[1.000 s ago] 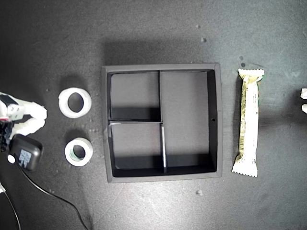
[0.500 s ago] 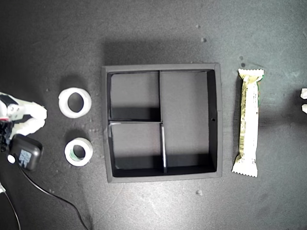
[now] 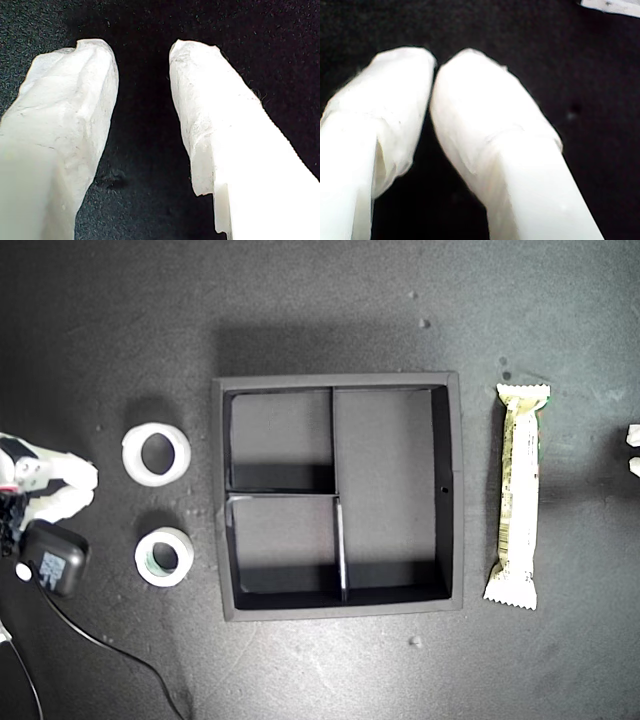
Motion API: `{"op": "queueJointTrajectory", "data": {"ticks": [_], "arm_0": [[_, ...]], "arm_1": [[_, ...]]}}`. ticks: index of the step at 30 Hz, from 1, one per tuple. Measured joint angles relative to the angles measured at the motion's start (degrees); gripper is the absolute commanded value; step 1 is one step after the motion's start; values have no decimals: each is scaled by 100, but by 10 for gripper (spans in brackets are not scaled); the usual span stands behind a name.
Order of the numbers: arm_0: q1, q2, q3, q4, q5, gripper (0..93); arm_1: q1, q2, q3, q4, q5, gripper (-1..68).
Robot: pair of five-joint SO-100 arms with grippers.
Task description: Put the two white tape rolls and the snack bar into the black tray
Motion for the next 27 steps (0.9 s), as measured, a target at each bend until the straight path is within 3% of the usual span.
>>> {"op": "queueJointTrajectory", "data": {"ticks": [3,6,12,17,22,27], "arm_0": [[0,0,0,0,-527,2],[-18,0,0,0,-817,2],[-35,0,88,-334,-721,0],[352,0,97,-993,-896,0],[492,0,97,-1046,-1037,5],[466,0,44,-1046,-861,62]], "arm_1": [[237,0,0,0,9,-1],[308,0,0,0,18,-2],[343,0,0,-308,-167,-3],[308,-9,0,-1169,-352,-4],[132,-9,-53,-2443,-1151,-4],[97,-35,-765,-2514,-2083,-3]]}}
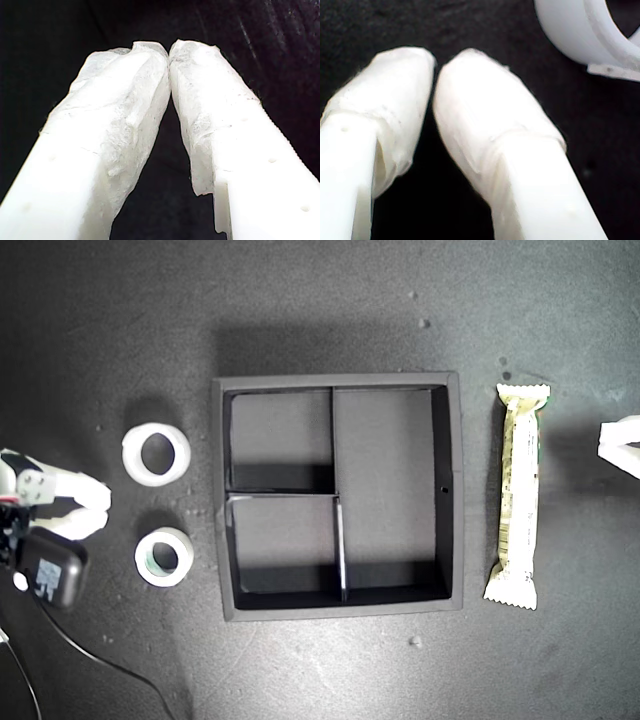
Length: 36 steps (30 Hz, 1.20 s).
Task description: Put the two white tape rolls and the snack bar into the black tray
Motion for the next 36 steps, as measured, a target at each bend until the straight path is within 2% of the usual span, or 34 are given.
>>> {"op": "queueJointTrajectory", "data": {"ticks": [8,15,31,36], "arm_0": [[-536,-475,-967,-387,1740,124],[-721,-3331,-2470,-1072,2672,144],[-905,-6293,-3480,-1828,2988,164],[-914,-7198,-3885,-1846,2997,133]], "arm_1": [[-905,0,-431,-677,-1116,9],[-1274,0,-501,-826,-1459,16],[-1371,-9,-448,-703,-1090,1],[-1371,-18,-448,-615,-993,0]]}}
